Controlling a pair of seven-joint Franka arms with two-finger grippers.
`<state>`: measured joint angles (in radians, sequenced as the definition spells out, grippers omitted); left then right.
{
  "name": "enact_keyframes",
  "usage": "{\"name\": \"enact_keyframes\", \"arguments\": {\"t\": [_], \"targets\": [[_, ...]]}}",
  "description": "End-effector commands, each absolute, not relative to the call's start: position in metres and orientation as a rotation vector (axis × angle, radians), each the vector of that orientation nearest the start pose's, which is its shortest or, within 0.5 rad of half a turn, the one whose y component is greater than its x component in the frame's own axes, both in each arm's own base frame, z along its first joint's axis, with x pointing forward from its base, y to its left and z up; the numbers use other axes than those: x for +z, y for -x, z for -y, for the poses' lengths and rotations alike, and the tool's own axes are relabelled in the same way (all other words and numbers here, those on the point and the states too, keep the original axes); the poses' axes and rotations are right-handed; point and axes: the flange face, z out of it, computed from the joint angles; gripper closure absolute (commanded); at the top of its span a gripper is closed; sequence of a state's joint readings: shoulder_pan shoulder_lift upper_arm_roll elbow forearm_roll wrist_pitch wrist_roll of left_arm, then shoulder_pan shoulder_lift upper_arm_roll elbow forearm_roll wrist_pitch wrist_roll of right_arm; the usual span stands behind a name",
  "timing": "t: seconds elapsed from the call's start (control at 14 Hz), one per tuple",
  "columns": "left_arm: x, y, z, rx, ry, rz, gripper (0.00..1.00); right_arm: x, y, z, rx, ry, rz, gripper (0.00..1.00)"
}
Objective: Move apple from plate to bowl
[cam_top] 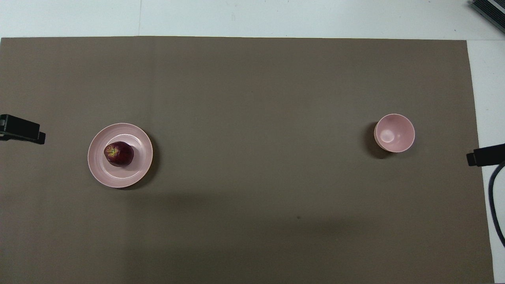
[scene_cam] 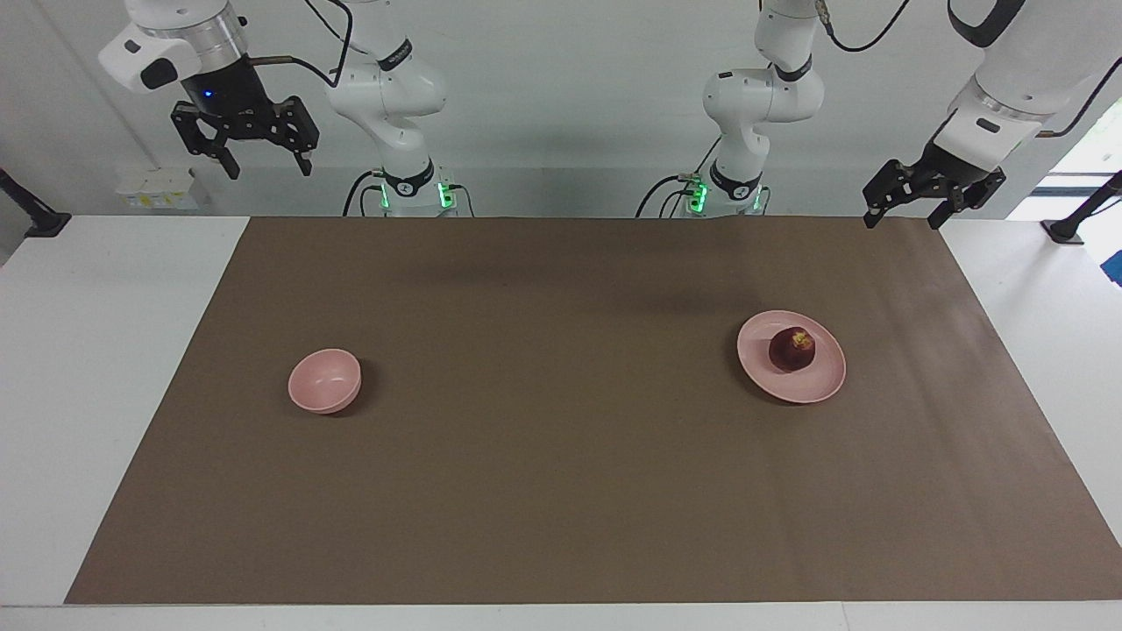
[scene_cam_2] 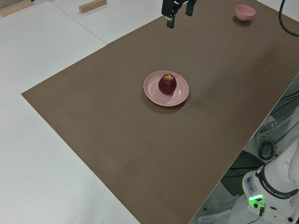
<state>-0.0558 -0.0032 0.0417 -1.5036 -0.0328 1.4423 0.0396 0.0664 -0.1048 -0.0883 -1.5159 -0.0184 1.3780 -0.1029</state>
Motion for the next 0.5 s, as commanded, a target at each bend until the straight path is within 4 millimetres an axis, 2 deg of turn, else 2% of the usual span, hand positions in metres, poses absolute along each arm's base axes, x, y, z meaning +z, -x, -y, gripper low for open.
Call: {"name": "enact_keyframes", "arguments": {"t": [0.0, 0.43], "targets": [[0.65, -0.5305, 0.0089, 0.111, 3.183, -0.086, 0.0, 0.6865, -0.4938, 0.0248, 0.069, 3.143, 0.154, 0.0], [0.6515, -0.532, 0.0081, 0.099, 3.184, -0.093, 0.0, 0.6878, -0.4931, 0.0262, 0.063, 3.132, 0.151, 0.0]]}}
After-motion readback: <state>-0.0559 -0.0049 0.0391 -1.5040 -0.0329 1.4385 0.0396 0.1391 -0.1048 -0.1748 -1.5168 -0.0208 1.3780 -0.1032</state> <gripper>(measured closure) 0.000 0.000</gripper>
